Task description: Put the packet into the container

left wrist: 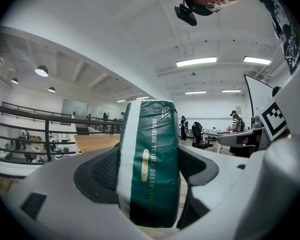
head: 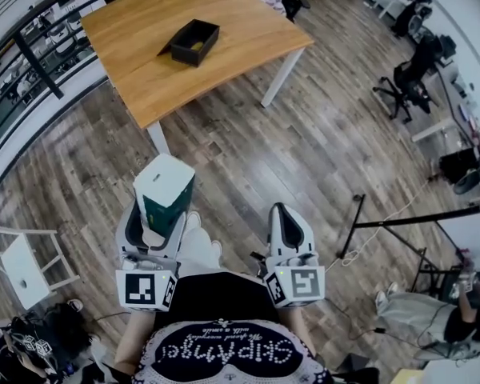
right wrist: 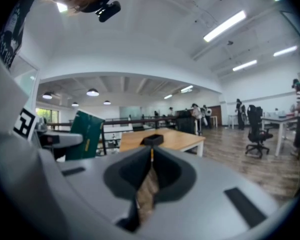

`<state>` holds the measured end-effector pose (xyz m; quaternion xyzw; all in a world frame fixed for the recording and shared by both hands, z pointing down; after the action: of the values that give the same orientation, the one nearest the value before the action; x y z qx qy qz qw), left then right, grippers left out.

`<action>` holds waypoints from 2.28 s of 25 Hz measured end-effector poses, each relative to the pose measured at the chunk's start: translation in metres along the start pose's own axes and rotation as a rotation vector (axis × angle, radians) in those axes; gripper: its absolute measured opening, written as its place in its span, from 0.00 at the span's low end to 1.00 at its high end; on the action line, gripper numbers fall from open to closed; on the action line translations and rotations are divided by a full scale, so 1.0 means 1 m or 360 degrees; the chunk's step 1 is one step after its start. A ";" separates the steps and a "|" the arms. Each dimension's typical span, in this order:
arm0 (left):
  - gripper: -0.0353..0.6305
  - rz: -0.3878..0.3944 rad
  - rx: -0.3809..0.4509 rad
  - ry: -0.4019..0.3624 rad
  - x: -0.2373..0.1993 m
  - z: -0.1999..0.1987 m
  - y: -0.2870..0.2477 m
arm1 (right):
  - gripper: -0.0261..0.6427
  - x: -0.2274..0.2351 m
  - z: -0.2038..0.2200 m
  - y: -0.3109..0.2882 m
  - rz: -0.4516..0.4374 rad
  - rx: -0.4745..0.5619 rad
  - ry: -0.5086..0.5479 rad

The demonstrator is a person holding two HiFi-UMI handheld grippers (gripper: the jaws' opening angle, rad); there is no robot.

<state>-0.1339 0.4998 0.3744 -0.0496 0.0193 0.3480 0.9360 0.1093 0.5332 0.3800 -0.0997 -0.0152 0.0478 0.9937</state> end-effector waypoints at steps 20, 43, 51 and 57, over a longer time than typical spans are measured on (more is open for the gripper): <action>0.62 0.0087 -0.0003 0.0021 -0.111 -0.025 -0.075 | 0.09 -0.062 -0.040 -0.113 0.0037 -0.0011 -0.0033; 0.62 0.0020 -0.0013 0.0103 -0.152 -0.014 -0.116 | 0.09 -0.060 -0.039 -0.174 0.0012 -0.0074 -0.0003; 0.62 -0.0032 -0.0002 0.0091 -0.163 -0.024 -0.181 | 0.09 -0.033 -0.057 -0.242 -0.0062 -0.0074 0.0015; 0.62 -0.0072 0.0025 0.0082 -0.163 -0.032 -0.228 | 0.09 -0.005 -0.065 -0.284 -0.0103 -0.0073 0.0020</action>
<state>-0.1087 0.2190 0.3719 -0.0517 0.0450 0.3253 0.9431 0.1334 0.2429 0.3733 -0.1222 -0.0132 0.0147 0.9923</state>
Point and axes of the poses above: the fingertips, and each gripper's own axes: y backward along the fingers, x to its right, z out of its underside, the point moved 3 cm from there along y, backward along the fingers, and after that the axes turned 15 degrees about z, right-handed, at the moved point
